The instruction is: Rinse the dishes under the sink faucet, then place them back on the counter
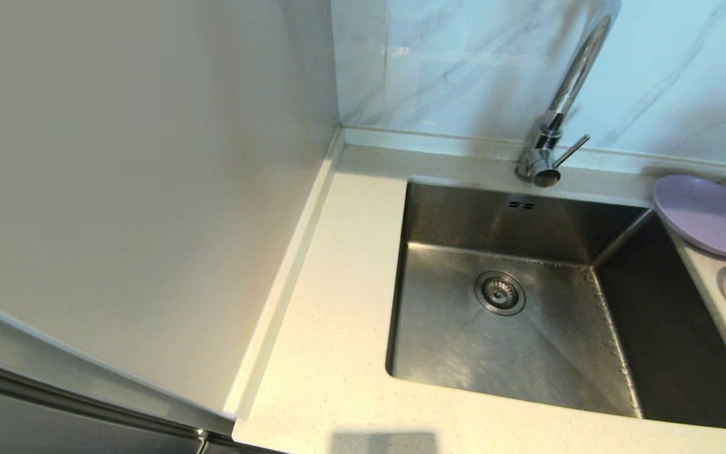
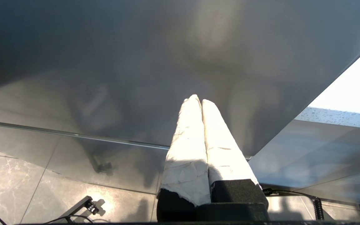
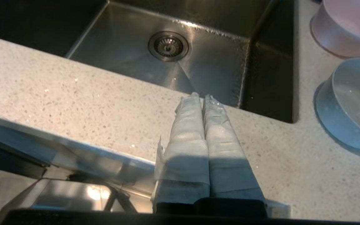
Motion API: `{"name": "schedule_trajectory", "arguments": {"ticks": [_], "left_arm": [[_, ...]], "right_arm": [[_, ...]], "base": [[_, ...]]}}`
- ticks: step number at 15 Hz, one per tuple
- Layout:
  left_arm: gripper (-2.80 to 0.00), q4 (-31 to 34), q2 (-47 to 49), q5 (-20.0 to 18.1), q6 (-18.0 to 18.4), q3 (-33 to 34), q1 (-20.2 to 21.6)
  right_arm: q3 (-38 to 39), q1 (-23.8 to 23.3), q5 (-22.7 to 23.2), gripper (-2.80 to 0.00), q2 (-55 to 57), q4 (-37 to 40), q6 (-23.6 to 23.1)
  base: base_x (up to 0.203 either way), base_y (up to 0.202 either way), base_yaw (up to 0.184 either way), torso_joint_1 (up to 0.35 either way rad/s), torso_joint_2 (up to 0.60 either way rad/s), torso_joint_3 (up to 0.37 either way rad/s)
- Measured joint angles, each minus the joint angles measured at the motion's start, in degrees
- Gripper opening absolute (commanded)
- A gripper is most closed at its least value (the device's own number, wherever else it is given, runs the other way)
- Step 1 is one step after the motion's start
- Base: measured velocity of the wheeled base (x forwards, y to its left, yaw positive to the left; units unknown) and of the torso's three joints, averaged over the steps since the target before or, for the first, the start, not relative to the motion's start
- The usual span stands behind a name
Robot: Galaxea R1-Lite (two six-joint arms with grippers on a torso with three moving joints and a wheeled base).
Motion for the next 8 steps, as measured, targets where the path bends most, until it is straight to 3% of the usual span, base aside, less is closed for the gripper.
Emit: {"name": "schedule_trajectory", "arguments": {"ticks": [3,8], "left_arm": [[-2.80,0.00,0.00,0.00,0.00,0.00,0.02],[-2.80,-0.02,0.00,0.00,0.02,0.00,0.02]], "right_arm": [[0.12,0.00,-0.27,-2.80,0.00,0.99,2.61],[0.22,0.00,-0.33,-2.80,0.00,0.95,2.77]], "base": [[0.000,0.000,0.000,0.000,0.00,0.000],[0.000,0.000,0.000,0.000,0.00,0.000]]}}
